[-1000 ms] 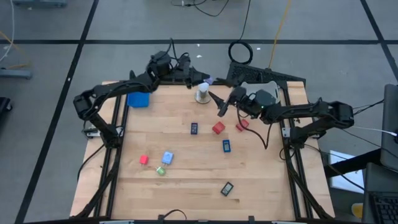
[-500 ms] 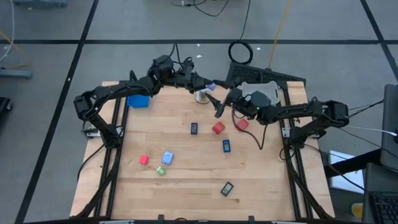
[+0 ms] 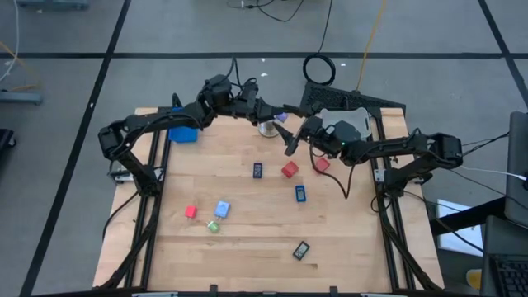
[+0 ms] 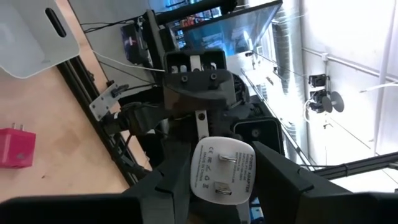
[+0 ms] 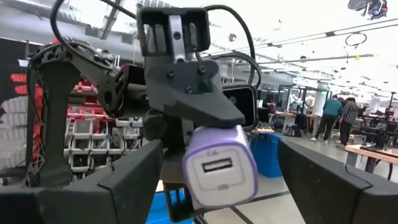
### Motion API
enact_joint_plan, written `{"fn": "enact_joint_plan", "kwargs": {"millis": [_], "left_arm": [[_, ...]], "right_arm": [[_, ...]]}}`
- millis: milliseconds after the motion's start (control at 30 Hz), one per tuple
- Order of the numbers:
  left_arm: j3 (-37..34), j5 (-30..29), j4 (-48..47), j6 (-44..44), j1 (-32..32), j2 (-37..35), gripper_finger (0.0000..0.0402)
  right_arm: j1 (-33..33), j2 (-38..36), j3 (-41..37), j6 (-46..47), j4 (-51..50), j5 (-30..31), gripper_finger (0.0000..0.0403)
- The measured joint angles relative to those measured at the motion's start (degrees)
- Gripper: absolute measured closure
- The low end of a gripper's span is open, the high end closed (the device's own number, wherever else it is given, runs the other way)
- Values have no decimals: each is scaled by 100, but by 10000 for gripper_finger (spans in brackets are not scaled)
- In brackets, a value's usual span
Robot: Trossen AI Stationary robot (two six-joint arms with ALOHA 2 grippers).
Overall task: Pick & Place Office items
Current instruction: Put the purple charger adapter into the gray bin
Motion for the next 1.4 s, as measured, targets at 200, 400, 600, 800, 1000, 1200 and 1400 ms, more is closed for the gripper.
{"fn": "enact_joint_plan", "kwargs": {"millis": [200,400,600,800,1000,1200,1400], "left_arm": [[0,1,-7,18,-3,0,259],[0,-61,-7,22,-2,0,264],[0,-79,-18,17,-7,0,254],[0,-146,-16,-2,-7,0,265],[0,-146,-28,-44,-7,0,243],[0,-103,-7,91,-7,0,234],[2,-90,4,148,0,0,231]], "right_arm": [[4,-4,0,46,7,-1,111],[2,-4,0,46,19,-12,153],[2,-6,0,46,19,-18,195],[2,-4,0,48,22,-14,235],[0,-4,0,72,15,-14,274],[0,-4,0,254,20,-29,274],[0,-4,0,338,20,-29,274]]}}
